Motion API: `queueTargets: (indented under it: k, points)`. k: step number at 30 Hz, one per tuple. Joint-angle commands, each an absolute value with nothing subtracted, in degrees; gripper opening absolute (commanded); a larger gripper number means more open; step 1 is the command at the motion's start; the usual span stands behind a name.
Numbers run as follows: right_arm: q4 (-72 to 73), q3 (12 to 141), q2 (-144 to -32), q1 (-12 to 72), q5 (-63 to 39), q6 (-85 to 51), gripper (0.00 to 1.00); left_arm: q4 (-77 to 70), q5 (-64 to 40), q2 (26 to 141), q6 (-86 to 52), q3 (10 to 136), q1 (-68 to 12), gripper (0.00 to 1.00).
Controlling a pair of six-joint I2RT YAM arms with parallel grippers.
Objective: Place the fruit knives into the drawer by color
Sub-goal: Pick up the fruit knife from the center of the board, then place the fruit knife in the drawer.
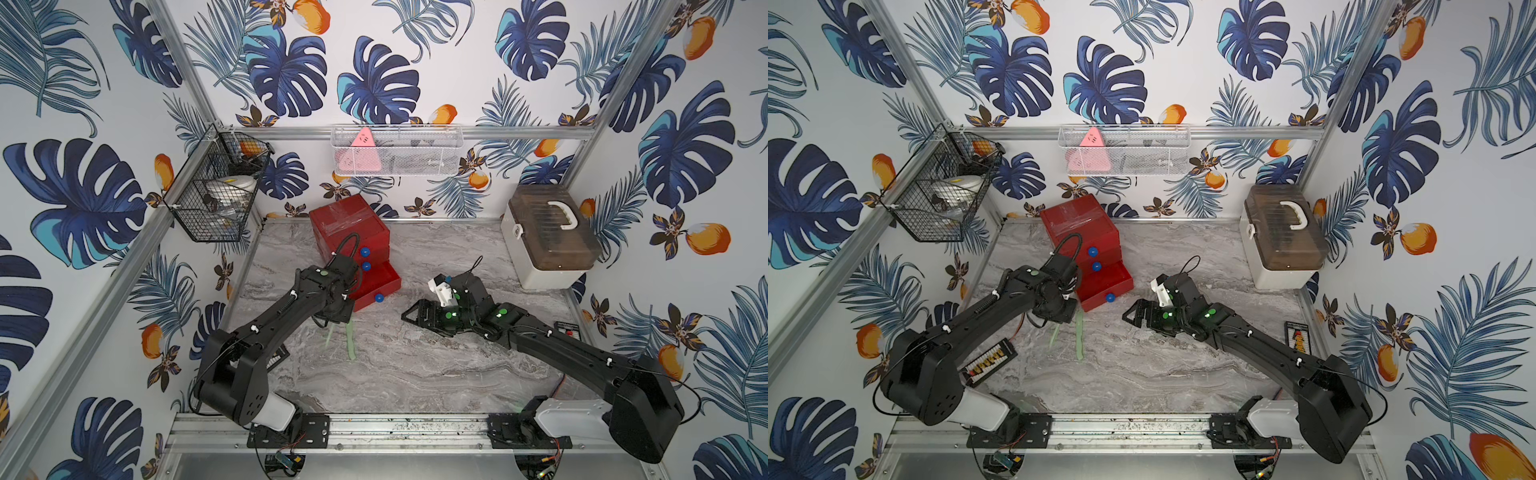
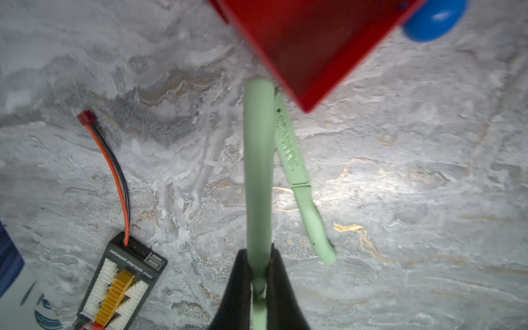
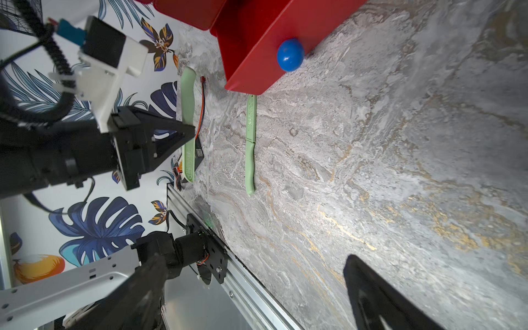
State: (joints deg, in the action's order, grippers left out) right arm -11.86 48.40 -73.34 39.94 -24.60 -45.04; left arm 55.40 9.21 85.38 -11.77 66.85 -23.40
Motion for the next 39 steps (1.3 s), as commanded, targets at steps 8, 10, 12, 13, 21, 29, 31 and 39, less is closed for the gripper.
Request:
queueTargets:
  k: [8,10,12,13,21,29,31,39]
  points:
    - [-3.0,39.6,-65.8,39.0,-26.3,-57.9,1.00,48.5,30.1,92.2,1.2,74.9,-36.0,0.00]
    - [-3.4,38.6,-64.3,38.9,-25.9,-58.8,1.00,44.8,33.2,94.5,5.0,76.1,-38.0,0.00]
    - [-5.0,38.6,-63.4,38.6,-25.7,-58.6,1.00,40.4,36.3,96.8,9.0,76.3,-39.6,0.00]
    - [-5.5,38.6,-63.2,38.4,-25.7,-58.4,1.00,38.5,37.0,97.6,10.6,76.2,-40.0,0.00]
    - [-6.8,38.5,-62.8,37.0,-26.8,-58.0,1.00,26.5,40.7,104.2,18.7,79.2,-40.8,0.00]
    - [-7.5,39.5,-64.1,34.3,-29.2,-56.6,1.00,23.9,41.7,111.6,22.0,83.0,-40.7,0.00]
    - [-7.9,39.8,-64.3,33.3,-30.0,-56.1,1.00,22.6,42.9,112.6,22.5,82.5,-40.5,0.00]
    - [-7.6,38.9,-63.8,30.2,-32.3,-56.0,1.00,20.2,49.1,113.1,19.9,80.8,-39.8,0.30]
